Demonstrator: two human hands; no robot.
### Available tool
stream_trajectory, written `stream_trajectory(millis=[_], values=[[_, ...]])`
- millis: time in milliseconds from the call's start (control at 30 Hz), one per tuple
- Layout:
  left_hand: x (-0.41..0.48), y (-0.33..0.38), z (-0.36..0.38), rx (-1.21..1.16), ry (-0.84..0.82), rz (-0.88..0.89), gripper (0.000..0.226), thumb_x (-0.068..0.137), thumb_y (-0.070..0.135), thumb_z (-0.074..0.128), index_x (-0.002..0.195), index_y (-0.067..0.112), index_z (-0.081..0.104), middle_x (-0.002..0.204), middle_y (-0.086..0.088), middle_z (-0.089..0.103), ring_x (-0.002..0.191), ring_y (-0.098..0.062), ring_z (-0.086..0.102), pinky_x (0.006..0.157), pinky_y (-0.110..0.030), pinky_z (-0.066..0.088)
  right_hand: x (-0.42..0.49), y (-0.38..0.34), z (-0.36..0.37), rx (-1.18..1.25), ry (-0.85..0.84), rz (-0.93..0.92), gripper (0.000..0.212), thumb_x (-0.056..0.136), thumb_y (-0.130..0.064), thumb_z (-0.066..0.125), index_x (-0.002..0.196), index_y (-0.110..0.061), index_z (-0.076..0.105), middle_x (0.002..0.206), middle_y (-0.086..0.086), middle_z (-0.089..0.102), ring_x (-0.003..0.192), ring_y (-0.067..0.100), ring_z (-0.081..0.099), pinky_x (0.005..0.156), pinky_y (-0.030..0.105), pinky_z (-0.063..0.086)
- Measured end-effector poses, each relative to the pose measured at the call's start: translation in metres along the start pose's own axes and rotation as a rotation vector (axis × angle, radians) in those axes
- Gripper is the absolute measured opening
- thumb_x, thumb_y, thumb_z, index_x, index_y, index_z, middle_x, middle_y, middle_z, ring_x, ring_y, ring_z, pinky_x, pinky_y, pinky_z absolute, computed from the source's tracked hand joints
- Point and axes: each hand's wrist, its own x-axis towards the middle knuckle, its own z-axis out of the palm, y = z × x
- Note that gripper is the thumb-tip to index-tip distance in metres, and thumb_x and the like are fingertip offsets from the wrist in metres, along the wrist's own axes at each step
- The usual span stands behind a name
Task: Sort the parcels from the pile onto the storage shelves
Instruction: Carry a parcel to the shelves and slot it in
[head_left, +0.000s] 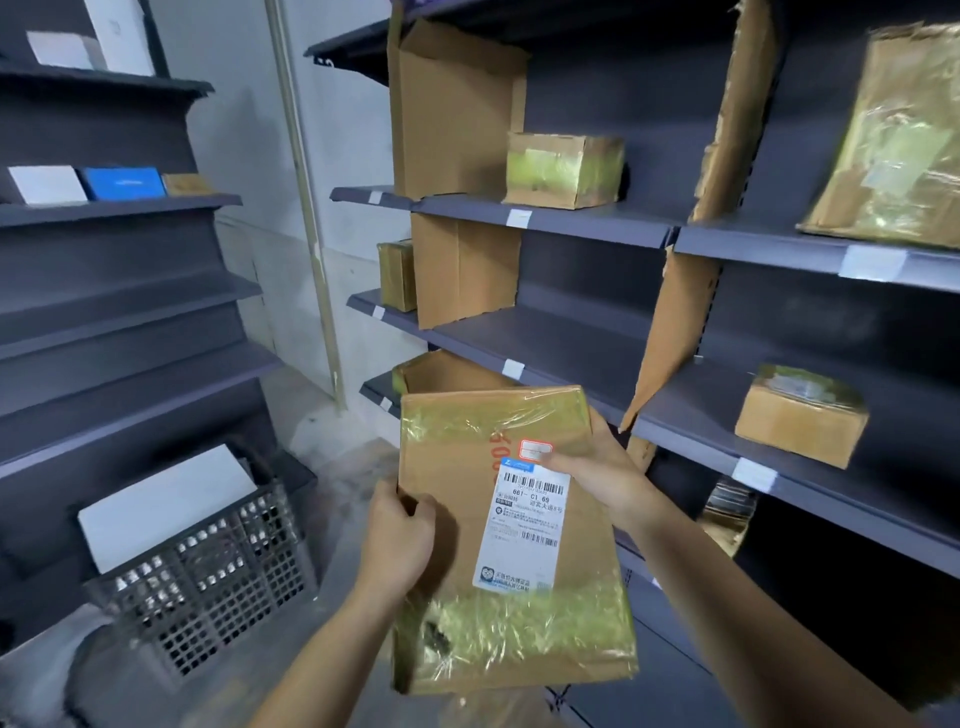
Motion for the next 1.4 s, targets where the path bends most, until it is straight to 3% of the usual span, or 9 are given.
stream_trajectory(millis=[100, 200, 333, 533, 633, 767, 967, 1300, 1400], values=[[0.038, -0.011, 0.0, 0.004, -0.023, -0.013, 0.01, 0.097, 0.012, 0.054, 0.104, 0.012, 0.046, 0.099, -0.003, 0.056, 0.094, -0.019, 0.05, 0.079, -0.028, 0.035, 0.025, 0.0, 0.013, 0.006, 0.033, 0.01, 0.074, 0.074, -0.01, 0.085, 0.135, -0.032, 0.048, 0.109, -0.003, 0.075, 0.097, 0.013, 0.073, 0.083, 0.034, 0.057], [0.081, -0.021, 0.0, -0.018, -0.07, -0.023, 0.011, 0.094, 0.01, 0.055, 0.105, 0.008, 0.053, 0.091, 0.0, 0.061, 0.093, -0.023, 0.056, 0.078, -0.027, 0.036, 0.05, 0.0, 0.026, -0.045, 0.053, -0.025, 0.077, 0.061, -0.021, 0.09, 0.129, -0.029, 0.054, 0.111, 0.002, 0.074, 0.102, 0.022, 0.071, 0.096, 0.048, 0.054], [0.14, -0.033, -0.007, -0.044, -0.154, -0.01, 0.017, 0.094, 0.012, 0.055, 0.109, 0.007, 0.058, 0.097, -0.004, 0.067, 0.095, -0.024, 0.062, 0.073, -0.028, 0.04, 0.084, -0.003, 0.051, -0.001, 0.175, -0.031, 0.07, 0.066, -0.009, 0.09, 0.126, -0.021, 0.054, 0.113, 0.007, 0.073, 0.102, 0.025, 0.071, 0.093, 0.044, 0.056], [0.222, -0.029, -0.029, 0.002, -0.3, 0.1, 0.006, 0.096, 0.009, 0.051, 0.102, 0.011, 0.052, 0.083, -0.009, 0.061, 0.059, -0.008, 0.059, 0.046, -0.02, 0.04, 0.125, -0.018, 0.098, 0.041, 0.433, 0.029, 0.082, 0.068, -0.007, 0.089, 0.13, -0.015, 0.036, 0.118, 0.007, 0.065, 0.103, 0.021, 0.067, 0.077, 0.026, 0.059], [0.257, -0.03, -0.033, 0.047, -0.361, 0.119, 0.016, 0.088, 0.011, 0.055, 0.103, 0.018, 0.054, 0.086, -0.006, 0.064, 0.072, -0.021, 0.06, 0.058, -0.029, 0.039, 0.137, -0.023, 0.109, 0.055, 0.57, 0.079, 0.079, 0.064, -0.015, 0.092, 0.119, -0.015, 0.036, 0.116, 0.008, 0.066, 0.1, 0.021, 0.067, 0.09, 0.039, 0.055], [0.283, -0.025, -0.026, -0.024, -0.451, 0.134, 0.021, 0.084, 0.006, 0.058, 0.102, 0.016, 0.054, 0.087, -0.003, 0.062, 0.077, -0.022, 0.058, 0.062, -0.029, 0.04, 0.142, -0.042, 0.113, 0.012, 0.675, 0.107, 0.065, 0.07, -0.02, 0.089, 0.114, -0.015, 0.041, 0.102, 0.002, 0.064, 0.085, 0.014, 0.064, 0.068, 0.031, 0.051], [0.319, -0.012, -0.007, -0.161, -0.508, 0.192, 0.043, 0.086, 0.003, 0.059, 0.122, 0.026, 0.063, 0.108, -0.001, 0.065, 0.091, -0.016, 0.061, 0.068, -0.024, 0.046, 0.167, -0.043, 0.092, 0.088, 0.816, 0.109, 0.047, 0.079, -0.014, 0.081, 0.114, -0.019, 0.05, 0.1, 0.005, 0.068, 0.079, 0.02, 0.067, 0.064, 0.032, 0.052], [0.38, 0.036, 0.036, -0.208, -0.583, 0.309, 0.04, 0.08, -0.001, 0.06, 0.09, 0.037, 0.058, 0.088, 0.02, 0.065, 0.085, -0.003, 0.062, 0.073, -0.024, 0.046, 0.227, -0.047, 0.049, 0.15, 0.908, 0.123, 0.026, 0.087, -0.011, 0.067, 0.108, -0.015, 0.051, 0.1, 0.008, 0.065, 0.076, 0.019, 0.063, 0.059, 0.03, 0.05], [0.404, 0.049, 0.052, -0.199, -0.68, 0.265, 0.046, 0.085, -0.003, 0.062, 0.118, 0.028, 0.056, 0.101, 0.018, 0.064, 0.094, -0.003, 0.061, 0.081, -0.025, 0.047, 0.244, -0.054, 0.032, 0.129, 0.878, 0.118, 0.015, 0.091, -0.014, 0.063, 0.103, -0.017, 0.054, 0.093, 0.008, 0.066, 0.07, 0.02, 0.061, 0.052, 0.026, 0.044]])
